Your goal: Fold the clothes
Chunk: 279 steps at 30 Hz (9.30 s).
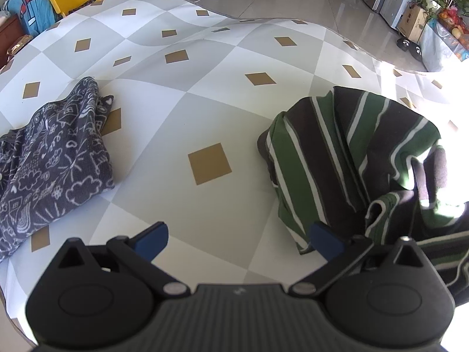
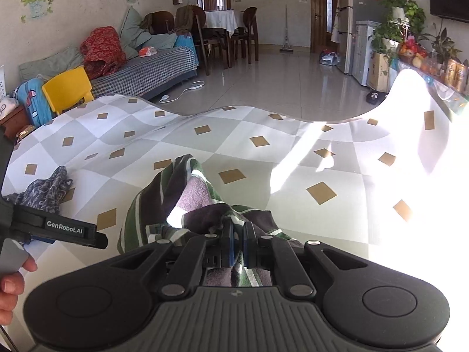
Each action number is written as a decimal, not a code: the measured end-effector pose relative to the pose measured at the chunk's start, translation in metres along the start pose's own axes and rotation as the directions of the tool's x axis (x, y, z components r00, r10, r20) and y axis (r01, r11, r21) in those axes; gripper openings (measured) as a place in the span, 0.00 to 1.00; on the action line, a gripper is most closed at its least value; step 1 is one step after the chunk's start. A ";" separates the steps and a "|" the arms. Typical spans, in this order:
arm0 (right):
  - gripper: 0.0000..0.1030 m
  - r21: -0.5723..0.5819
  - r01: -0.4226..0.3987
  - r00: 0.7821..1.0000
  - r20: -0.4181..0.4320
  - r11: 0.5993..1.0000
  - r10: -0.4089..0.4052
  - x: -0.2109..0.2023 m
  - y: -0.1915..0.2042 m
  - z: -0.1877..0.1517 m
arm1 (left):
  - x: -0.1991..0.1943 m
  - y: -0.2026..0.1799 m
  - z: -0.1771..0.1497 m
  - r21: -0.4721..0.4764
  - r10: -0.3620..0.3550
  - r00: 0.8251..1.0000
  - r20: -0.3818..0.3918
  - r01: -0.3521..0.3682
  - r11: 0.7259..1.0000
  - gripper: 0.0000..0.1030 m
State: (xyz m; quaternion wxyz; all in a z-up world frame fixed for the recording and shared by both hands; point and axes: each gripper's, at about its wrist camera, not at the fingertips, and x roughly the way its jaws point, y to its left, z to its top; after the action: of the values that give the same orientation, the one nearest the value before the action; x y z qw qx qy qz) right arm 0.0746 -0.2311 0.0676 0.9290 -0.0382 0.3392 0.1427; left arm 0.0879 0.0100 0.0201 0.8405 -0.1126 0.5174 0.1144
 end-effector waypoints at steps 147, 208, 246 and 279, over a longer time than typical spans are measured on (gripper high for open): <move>0.32 0.054 -0.211 0.954 -0.208 0.976 0.217 0.036 0.033 -0.028 | 0.017 0.017 -0.087 0.165 0.058 0.998 0.011 -0.059 0.984 1.00; 0.07 0.177 -0.219 0.971 -0.053 0.960 0.231 0.045 0.046 0.001 | 0.015 0.014 -0.101 0.148 0.024 1.000 0.005 -0.025 0.989 1.00; 0.40 0.227 -0.236 0.955 -0.123 0.945 0.268 0.042 0.025 0.001 | -0.040 -0.003 -0.063 0.205 -0.005 0.993 0.121 -0.020 0.979 1.00; 0.40 -0.079 -0.129 0.949 -0.300 0.989 0.099 0.079 0.037 -0.056 | -0.005 -0.035 -0.035 0.325 0.023 0.996 0.084 -0.049 0.944 0.90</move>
State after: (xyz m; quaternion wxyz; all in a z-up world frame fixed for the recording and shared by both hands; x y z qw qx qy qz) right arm 0.0863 -0.1862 -0.0250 0.8551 -0.0849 0.4684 0.2053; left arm 0.0673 -0.0346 0.0114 0.8651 0.0423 0.4976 0.0469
